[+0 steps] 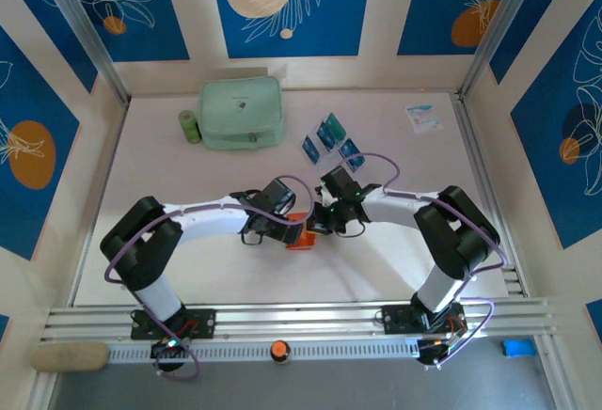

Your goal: Put the credit cards into the card holder

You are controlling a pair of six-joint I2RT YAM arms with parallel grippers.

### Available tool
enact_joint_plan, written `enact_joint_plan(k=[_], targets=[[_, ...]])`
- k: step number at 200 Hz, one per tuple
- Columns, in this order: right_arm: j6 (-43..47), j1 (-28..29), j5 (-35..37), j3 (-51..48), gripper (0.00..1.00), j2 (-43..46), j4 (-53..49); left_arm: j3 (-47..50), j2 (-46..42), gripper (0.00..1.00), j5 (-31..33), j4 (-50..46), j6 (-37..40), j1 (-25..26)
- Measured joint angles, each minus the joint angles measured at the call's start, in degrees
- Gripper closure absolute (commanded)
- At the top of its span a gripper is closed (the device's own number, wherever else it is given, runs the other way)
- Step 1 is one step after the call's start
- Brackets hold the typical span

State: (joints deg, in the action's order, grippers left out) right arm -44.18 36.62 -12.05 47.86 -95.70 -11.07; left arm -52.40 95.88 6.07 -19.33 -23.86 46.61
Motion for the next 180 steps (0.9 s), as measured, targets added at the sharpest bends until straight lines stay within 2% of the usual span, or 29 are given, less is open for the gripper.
enact_joint_plan(k=[96, 180], targets=[[0.0, -2.2, 0.3, 0.0, 1.00, 4.4, -2.3, 0.0, 0.1, 0.00, 0.0, 0.3, 0.0, 0.0], [-0.4, -1.7, 0.1, 0.8, 1.00, 2.6, -2.2, 0.0, 0.2, 0.00, 0.0, 0.5, 0.0, 0.0]])
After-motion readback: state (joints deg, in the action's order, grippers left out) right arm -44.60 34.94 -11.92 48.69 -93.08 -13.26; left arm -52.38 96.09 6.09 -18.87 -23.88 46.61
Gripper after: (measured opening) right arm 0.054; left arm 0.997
